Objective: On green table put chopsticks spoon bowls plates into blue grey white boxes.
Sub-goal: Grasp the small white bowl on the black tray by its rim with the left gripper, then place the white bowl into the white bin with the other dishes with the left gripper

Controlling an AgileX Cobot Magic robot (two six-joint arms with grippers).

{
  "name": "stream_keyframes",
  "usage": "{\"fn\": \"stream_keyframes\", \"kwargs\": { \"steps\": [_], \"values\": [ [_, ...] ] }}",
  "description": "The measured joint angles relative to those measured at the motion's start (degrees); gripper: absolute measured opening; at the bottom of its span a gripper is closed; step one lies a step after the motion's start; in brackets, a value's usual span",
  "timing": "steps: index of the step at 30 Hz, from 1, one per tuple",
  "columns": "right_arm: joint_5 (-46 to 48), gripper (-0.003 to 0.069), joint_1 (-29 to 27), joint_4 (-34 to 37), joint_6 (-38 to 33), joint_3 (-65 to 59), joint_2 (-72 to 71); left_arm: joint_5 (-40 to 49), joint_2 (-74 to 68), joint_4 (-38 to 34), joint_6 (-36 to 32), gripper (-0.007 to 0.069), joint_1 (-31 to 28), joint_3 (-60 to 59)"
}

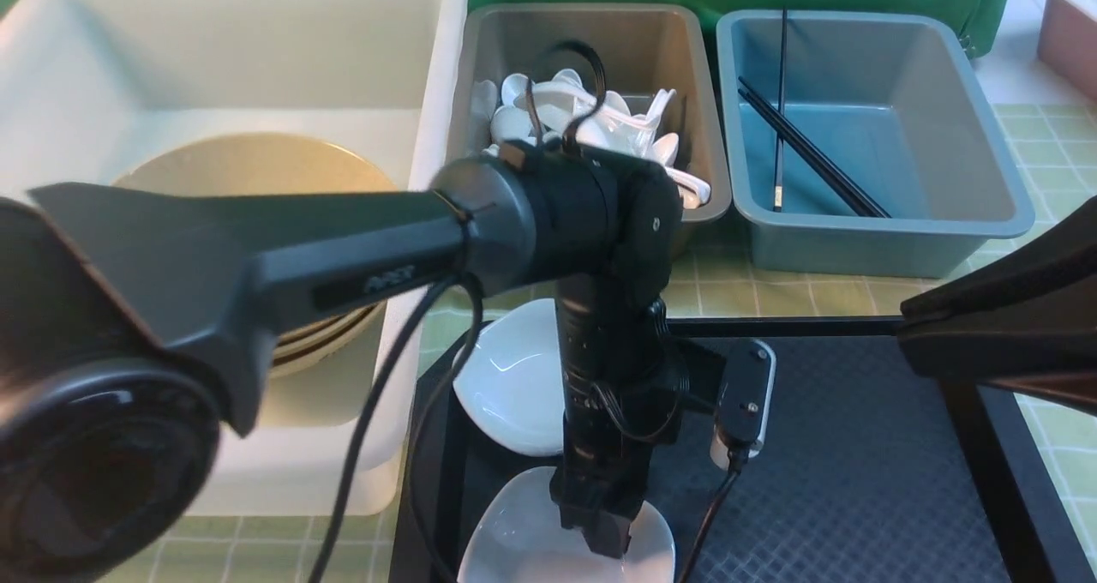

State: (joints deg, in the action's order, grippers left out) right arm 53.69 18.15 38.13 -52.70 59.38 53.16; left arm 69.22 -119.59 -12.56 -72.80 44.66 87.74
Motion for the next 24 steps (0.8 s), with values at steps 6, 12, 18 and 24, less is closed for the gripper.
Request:
{"fn": "stream_keyframes", "kwargs": {
  "steps": [6, 12, 18, 24],
  "values": [
    [0.27, 0.0098, 0.00, 0.00, 0.00, 0.00, 0.00, -0.21, -0.70, -0.50, 1.25, 0.0274, -0.17, 0.59],
    [0.27, 0.0099, 0.00, 0.00, 0.00, 0.00, 0.00, 1.46, -0.94, -6.15, 5.98, 0.0059, -1.80, 0.59],
    [0.27, 0.0100, 0.00, 0.00, 0.12, 0.00, 0.00, 0.97, -0.74, -10.37, 8.61, 0.0046, -4.61, 0.59],
    [0.32, 0.0100, 0.00, 0.00, 0.20, 0.00, 0.00, 0.22, 3.23, -13.65, 11.58, 0.0015, -6.60, 0.54]
  ]
}}
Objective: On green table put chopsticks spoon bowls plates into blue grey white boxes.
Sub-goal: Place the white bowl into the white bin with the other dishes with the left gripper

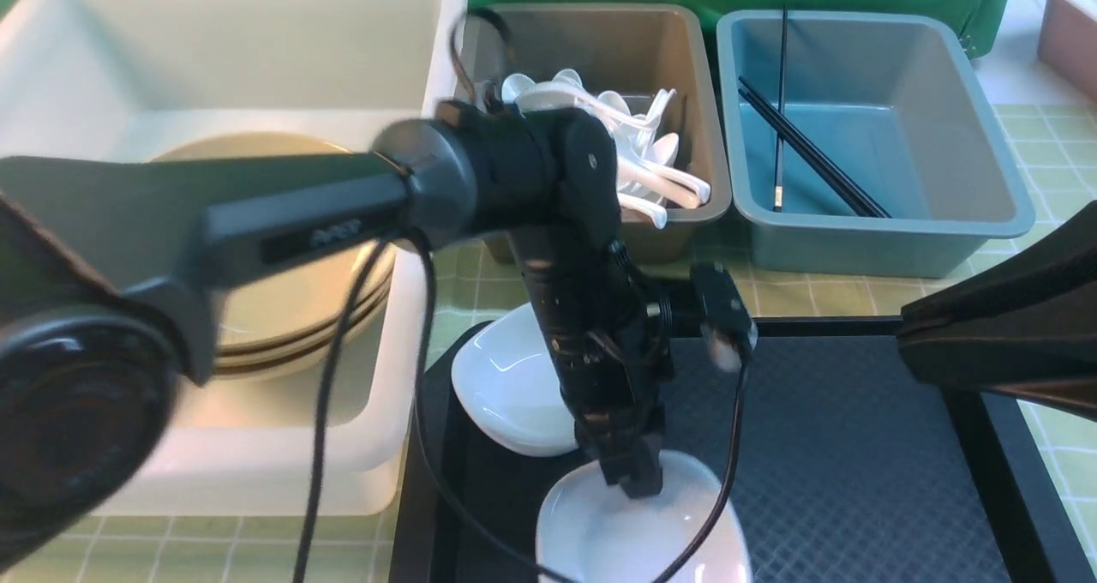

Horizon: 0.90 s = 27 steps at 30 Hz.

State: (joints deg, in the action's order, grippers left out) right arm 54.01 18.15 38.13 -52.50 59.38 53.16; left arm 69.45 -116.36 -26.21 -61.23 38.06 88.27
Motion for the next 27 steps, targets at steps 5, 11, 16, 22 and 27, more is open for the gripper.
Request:
{"fn": "stream_keyframes", "kwargs": {
  "steps": [5, 11, 16, 22, 27],
  "values": [
    [0.00, 0.0101, 0.00, 0.00, 0.00, 0.00, 0.00, -0.23, 5.68, -1.82, 0.56, 0.0015, -3.05, -0.06],
    [-0.11, 0.0108, 0.00, 2.00, -0.15, 0.00, 0.00, 0.19, 13.92, -3.11, 1.59, 0.0015, -11.56, -0.10],
    [-1.15, 0.0110, 0.00, 5.88, -2.08, 0.00, 0.00, 0.45, 21.66, -7.45, 5.65, 0.0015, -23.55, -0.10],
    [-2.51, 0.0118, 0.00, 8.90, -4.47, 0.00, 0.00, 1.07, 30.78, -8.78, 12.18, 0.0015, -47.21, -0.10],
    [-2.51, 0.0123, 0.00, 9.18, -4.96, 0.00, 0.00, 1.40, 32.83, -9.76, 18.86, 0.0015, -65.12, -0.16]
  ]
}}
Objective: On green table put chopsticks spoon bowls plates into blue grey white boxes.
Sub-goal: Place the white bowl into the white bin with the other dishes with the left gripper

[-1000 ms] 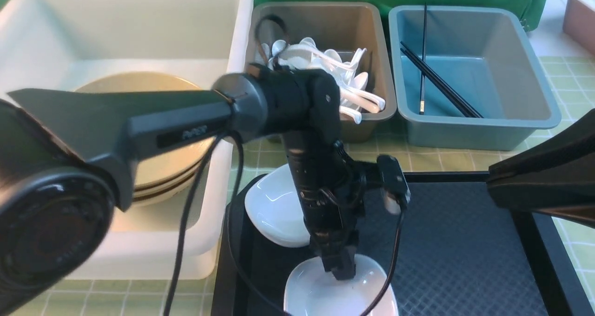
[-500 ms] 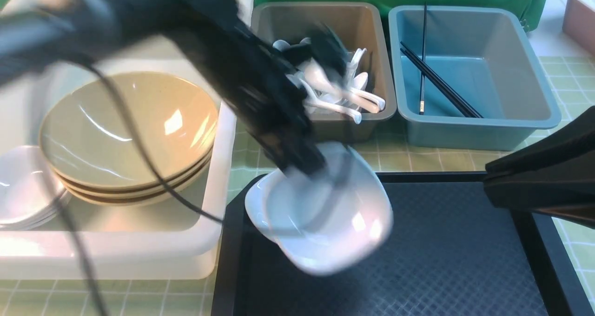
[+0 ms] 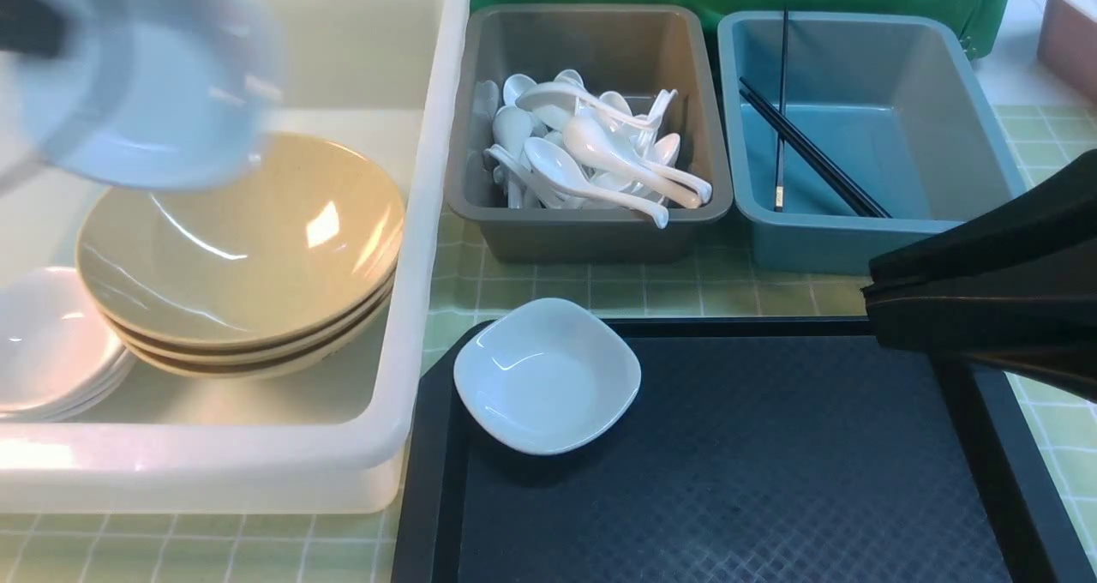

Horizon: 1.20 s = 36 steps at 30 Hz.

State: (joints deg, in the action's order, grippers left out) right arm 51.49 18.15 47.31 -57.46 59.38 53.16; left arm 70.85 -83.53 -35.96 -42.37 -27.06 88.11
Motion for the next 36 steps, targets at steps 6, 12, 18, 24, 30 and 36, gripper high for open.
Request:
{"fn": "stream_keyframes", "kwargs": {
  "steps": [6, 12, 18, 24, 30, 36],
  "values": [
    [0.00, 0.0130, 0.00, 0.13, -0.74, 0.00, 0.00, -3.94, 0.45, 6.66, 15.78, 0.0015, -12.35, -1.76],
    [-0.12, 0.0135, 0.00, 0.25, -1.84, 0.00, 0.00, -9.75, 0.27, 15.30, 21.53, 0.0015, -13.14, -12.07],
    [-0.21, 0.0141, 0.00, 0.25, -2.28, 0.00, 0.00, -19.60, -0.29, 15.62, 22.27, 0.0015, -13.14, -22.96],
    [-0.21, 0.0145, 0.00, 0.25, -2.33, 0.00, 0.00, -23.34, -4.09, 12.09, 22.27, 0.0015, -13.14, -23.88],
    [-0.26, 0.0150, 0.00, 0.29, -2.39, 0.00, 0.00, -23.74, -8.90, 7.38, 21.56, 0.0019, -13.14, -23.82],
    [-0.38, 0.0152, 0.00, 0.67, -2.45, 0.00, 0.07, -23.87, -9.04, 8.46, 21.40, 0.0099, -12.28, -23.70]
  ]
}}
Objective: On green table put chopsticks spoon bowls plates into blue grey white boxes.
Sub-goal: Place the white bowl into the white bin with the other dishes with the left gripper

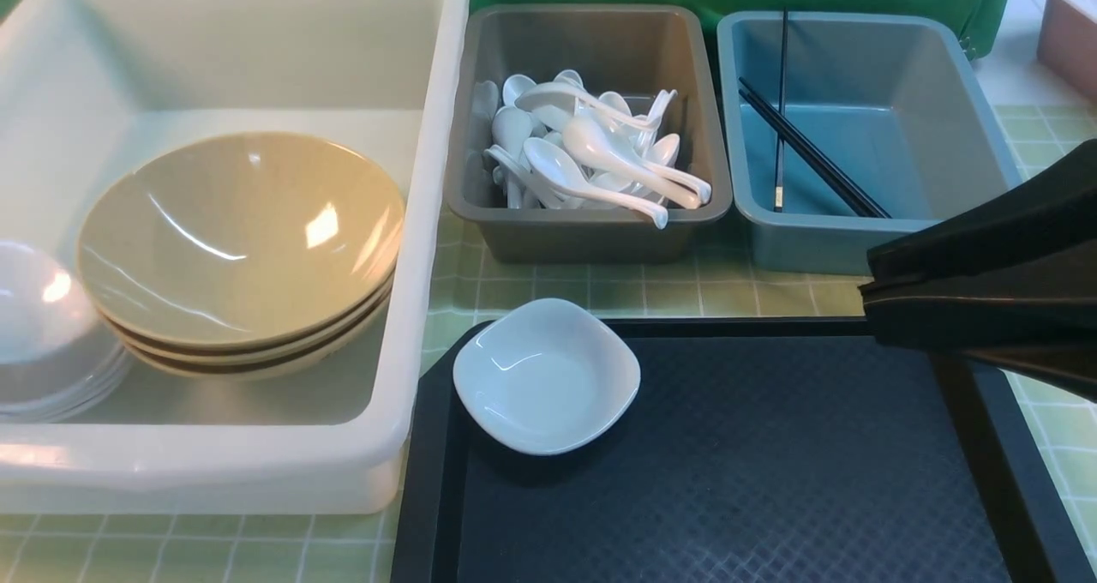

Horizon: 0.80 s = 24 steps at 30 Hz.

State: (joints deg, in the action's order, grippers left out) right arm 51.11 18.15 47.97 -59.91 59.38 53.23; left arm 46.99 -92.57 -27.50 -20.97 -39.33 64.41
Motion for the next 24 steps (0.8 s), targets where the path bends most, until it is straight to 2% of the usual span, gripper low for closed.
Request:
{"fn": "stream_keyframes", "kwargs": {
  "steps": [2, 3, 5, 7, 12, 17, 24],
  "values": [
    [0.00, 0.0152, 0.00, 0.00, 0.00, 0.00, 0.00, -0.23, 0.00, 0.83, 0.03, 0.0143, 0.92, 0.07],
    [-0.06, 0.0153, 0.00, 0.00, 0.00, 0.00, 0.00, -0.64, 0.00, 1.83, 0.03, 0.0200, 2.01, 0.18],
    [-0.06, 0.0153, 0.00, 0.00, 0.00, 0.00, 0.00, -0.79, 0.00, 2.73, 0.03, 0.0239, 2.76, 0.18],
    [-0.06, 0.0155, 0.00, 0.01, 0.00, 0.00, 0.00, -0.86, 0.00, 6.24, 0.94, 0.0358, 5.00, 0.23],
    [-0.06, 0.0162, 0.00, 0.07, 0.00, 0.00, 0.00, 0.98, 0.76, 13.05, 4.99, 0.0505, 6.95, 0.12],
    [0.32, 0.0162, 0.00, 0.19, 0.00, 0.00, 0.00, 0.70, 4.36, 17.38, 8.05, 0.0562, 7.00, -0.24],
    [0.62, 0.0165, 0.00, 0.38, 0.00, 0.00, 0.00, -1.20, 12.39, 20.41, 8.66, 0.0561, 6.91, -0.24]
  ]
}}
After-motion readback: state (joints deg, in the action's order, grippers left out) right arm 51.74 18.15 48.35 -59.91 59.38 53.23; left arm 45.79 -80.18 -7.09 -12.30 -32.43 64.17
